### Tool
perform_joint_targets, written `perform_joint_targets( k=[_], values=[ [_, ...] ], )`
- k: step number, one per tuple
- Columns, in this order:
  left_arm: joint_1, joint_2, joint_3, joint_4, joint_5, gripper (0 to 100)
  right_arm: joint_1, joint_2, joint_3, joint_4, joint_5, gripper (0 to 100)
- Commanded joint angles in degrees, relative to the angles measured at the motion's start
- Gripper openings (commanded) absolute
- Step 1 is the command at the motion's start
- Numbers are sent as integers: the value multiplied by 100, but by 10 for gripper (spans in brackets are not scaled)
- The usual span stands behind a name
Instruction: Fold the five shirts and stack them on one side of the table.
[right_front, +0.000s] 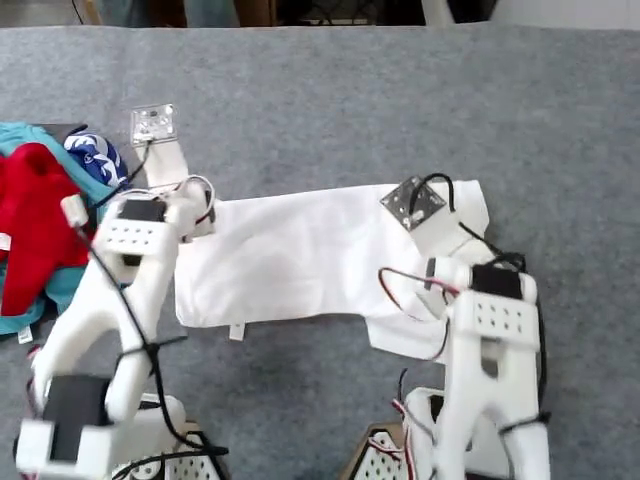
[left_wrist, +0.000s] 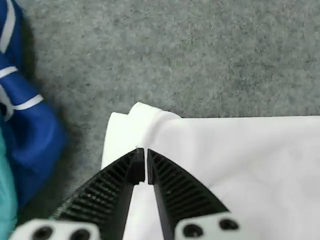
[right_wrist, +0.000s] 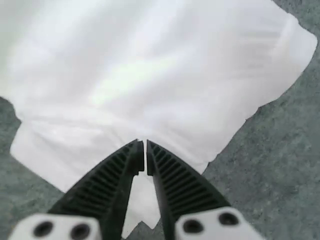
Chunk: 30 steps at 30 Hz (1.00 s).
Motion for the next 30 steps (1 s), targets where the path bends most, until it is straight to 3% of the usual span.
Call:
perform_joint_targets(
  k=[1,6,13,23,26,30],
  values=[
    [110,826,-549,-246,97,36,-105,743,-435,-167,-141,15],
    [66,2259,-1464,-176,88,36,-105,866,-207,-176,-105,15],
    [57,3200,-2923,1081,79,35,-105,180,505,70,202,15],
    [57,3385,-3160,1178,62,35,-70,-2062,681,1653,1055,15],
    [57,3393,-3160,1178,62,35,-70,-2273,338,1626,1055,15],
    [57,3385,-3152,1178,62,35,-70,-1569,303,862,862,15]
  ],
)
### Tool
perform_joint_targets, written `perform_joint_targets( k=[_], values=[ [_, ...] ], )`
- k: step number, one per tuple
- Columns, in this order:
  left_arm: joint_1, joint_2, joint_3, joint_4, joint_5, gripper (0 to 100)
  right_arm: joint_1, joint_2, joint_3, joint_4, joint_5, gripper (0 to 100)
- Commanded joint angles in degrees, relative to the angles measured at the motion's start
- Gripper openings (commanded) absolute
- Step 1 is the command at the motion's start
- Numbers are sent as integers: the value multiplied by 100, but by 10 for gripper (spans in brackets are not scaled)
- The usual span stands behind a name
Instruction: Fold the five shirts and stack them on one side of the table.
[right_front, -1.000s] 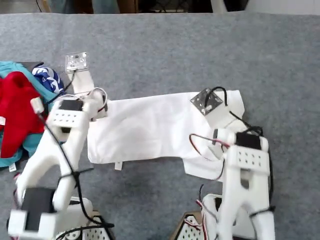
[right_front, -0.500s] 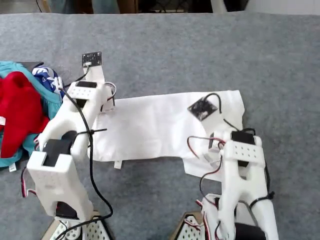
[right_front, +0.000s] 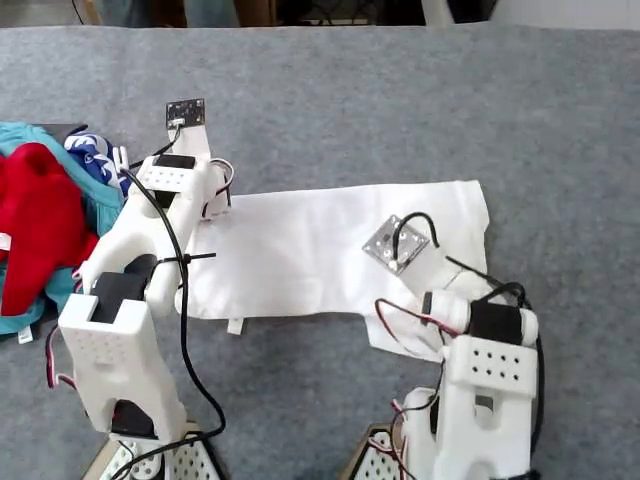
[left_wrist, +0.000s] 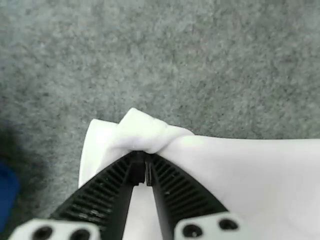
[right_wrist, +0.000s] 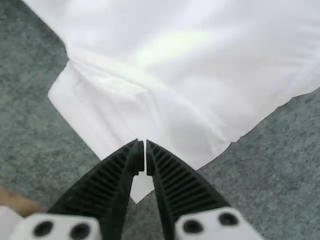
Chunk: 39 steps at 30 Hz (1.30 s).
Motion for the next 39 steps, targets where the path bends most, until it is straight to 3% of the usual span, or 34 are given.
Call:
perform_joint_targets(
  k=[1,4,9,15,21,28,34,39],
  values=[
    [-4,18,-215,9,9,35,-53,655,-321,-712,-193,15],
    [-4,18,-207,9,18,35,-79,1666,-488,-1336,-466,15],
    [-4,18,-198,9,26,35,-53,3240,-1235,-1345,-774,15],
    [-4,18,-198,9,9,35,-53,3714,-1086,-1345,-774,15],
    [-4,18,-198,9,0,35,-53,3187,-251,-1292,-651,15],
    [-4,18,-198,9,0,35,-53,1323,532,-220,-413,15],
    [-4,18,-198,9,0,35,-53,-259,215,466,-167,15],
    [-4,18,-198,9,0,35,-44,-110,-136,141,-141,15]
  ],
)
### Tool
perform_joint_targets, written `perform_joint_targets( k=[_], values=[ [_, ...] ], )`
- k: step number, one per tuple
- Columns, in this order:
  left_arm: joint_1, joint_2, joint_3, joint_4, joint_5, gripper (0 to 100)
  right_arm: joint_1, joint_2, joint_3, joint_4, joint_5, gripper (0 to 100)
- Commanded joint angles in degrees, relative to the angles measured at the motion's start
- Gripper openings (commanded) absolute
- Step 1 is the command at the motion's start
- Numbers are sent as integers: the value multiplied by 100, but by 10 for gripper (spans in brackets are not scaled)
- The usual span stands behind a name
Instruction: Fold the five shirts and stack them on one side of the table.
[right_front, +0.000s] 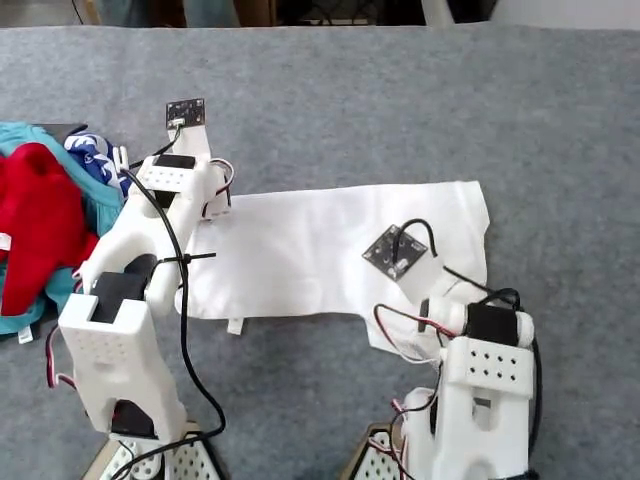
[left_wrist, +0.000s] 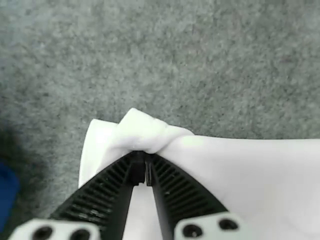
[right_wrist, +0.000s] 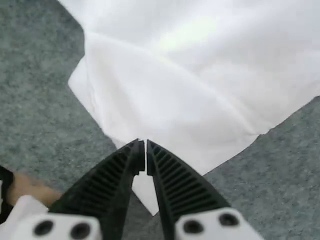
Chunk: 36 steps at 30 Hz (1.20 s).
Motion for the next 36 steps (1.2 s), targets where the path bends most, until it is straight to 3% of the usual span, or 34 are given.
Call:
perform_joint_targets(
  k=[1,6,15,26,36],
  values=[
    [-4,18,-189,9,0,35,-26,233,-382,-457,53,15],
    [-4,9,-180,18,-9,29,360,1684,-1437,-1319,35,15],
    [-4,9,-242,-18,-9,29,738,5622,-5024,-1310,-422,15],
    [-13,9,-295,-114,-9,29,897,8963,-7802,-1960,-862,15],
    [-523,70,-541,-809,0,29,1029,10114,-10035,-677,-1143,15]
  ],
)
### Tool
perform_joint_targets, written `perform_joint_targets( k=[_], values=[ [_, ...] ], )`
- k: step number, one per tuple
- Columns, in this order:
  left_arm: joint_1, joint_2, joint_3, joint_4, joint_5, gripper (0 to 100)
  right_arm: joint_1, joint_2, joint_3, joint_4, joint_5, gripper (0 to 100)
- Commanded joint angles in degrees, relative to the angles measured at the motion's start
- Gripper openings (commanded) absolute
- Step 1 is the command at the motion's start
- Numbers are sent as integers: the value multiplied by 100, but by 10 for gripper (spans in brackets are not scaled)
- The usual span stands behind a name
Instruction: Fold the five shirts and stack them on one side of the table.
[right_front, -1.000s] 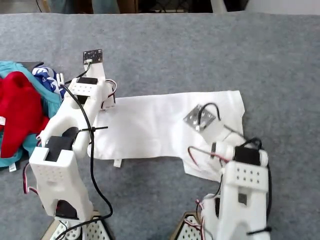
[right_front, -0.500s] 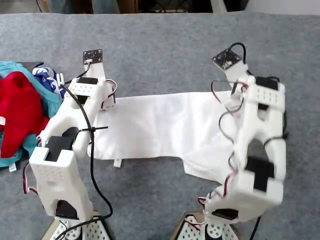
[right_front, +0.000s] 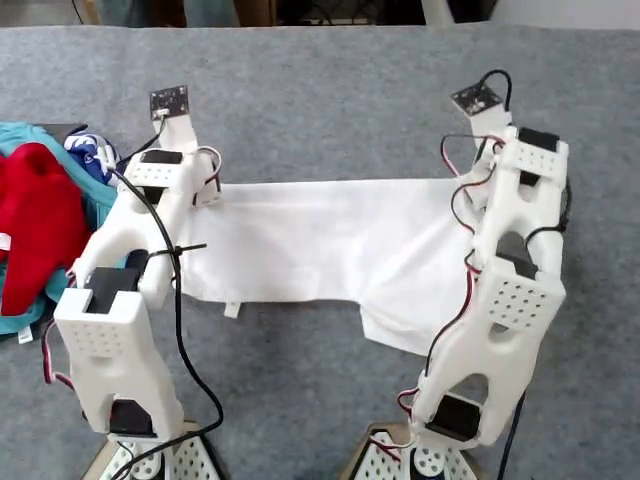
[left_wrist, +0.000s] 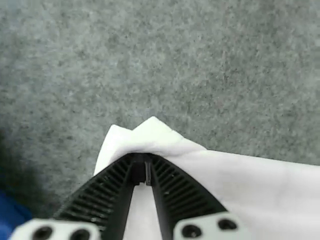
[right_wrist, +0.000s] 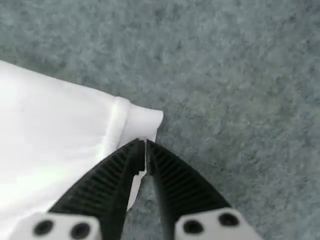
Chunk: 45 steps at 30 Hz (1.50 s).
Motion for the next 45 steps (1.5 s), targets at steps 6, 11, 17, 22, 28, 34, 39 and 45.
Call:
perform_joint_targets(
  k=[6,11,17,22,28,34,39,45],
  values=[
    [-31,-35,-453,-123,-18,29,35,-48,-963,448,-44,15],
    [163,-105,-716,62,-44,29,70,-57,-1851,1442,-88,15],
    [286,-325,-1578,1433,-475,29,53,-163,-3064,2233,-343,15],
    [171,-273,-1684,1618,-501,29,-79,-84,-3081,2180,-360,15],
    [101,-149,-1560,1547,-457,29,-35,497,-3002,2084,-369,15],
    [295,457,-1552,404,-457,29,-273,1077,-2985,1820,-809,15],
    [66,1371,-2044,35,-457,29,-123,1613,-3020,1609,-1046,15],
    [-189,1908,-3152,862,-501,28,70,1859,-3143,1538,-1046,15]
  ],
)
